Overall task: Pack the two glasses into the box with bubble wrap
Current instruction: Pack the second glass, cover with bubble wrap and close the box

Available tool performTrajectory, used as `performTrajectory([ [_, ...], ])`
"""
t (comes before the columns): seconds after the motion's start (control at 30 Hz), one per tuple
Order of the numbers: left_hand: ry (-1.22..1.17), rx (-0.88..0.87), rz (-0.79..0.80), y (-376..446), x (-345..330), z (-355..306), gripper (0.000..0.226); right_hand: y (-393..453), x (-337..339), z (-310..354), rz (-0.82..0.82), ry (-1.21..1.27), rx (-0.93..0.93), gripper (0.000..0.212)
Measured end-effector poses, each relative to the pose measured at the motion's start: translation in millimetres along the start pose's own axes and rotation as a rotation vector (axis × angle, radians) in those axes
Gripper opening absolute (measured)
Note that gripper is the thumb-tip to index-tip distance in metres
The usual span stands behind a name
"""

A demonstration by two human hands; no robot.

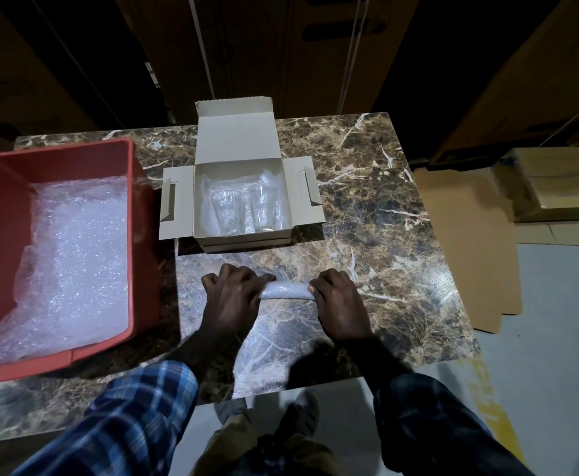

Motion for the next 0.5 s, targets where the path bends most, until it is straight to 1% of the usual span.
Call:
performTrajectory([
  [0.07,0.004,-0.045,0.004,-5,-3,-5,0.039,-1,1,2,-0.008,0.054,0.011,0.01],
  [0.13,0.012,-0.059,0.023,-6,-8,-9,0.043,-1,-2,0,0.022,0.073,0.007,0.01],
  [0.2,0.022,-0.109,0.031,-6,-12,-12,0.042,1,-5,4,0.064,0.068,0.059,0.01],
  [0.3,0.003,-0.267,0.023,-17,-12,-20,0.035,-1,-1,15,0.077,0.062,0.152,0.011],
  [0.37,-0.007,-0.347,0.017,-27,-11,-24,0.037,-5,-1,21,0.091,0.062,0.186,0.014],
  [0.43,-0.001,-0.361,0.01,-33,-13,-25,0.04,-11,-4,23,0.114,0.059,0.208,0.015],
  [0.5,-0.008,-0.349,-0.007,-34,-14,-24,0.038,-16,-7,22,0.127,0.061,0.225,0.02],
])
Point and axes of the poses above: each hand's wrist, its own y-axis towards the middle knuckle, its own x-axis out of the back of the hand, z = x × y, the point moved 10 cm from there along y, towards the middle knuckle, and after that the axes turned 13 degrees about x, right-handed, at the moved point
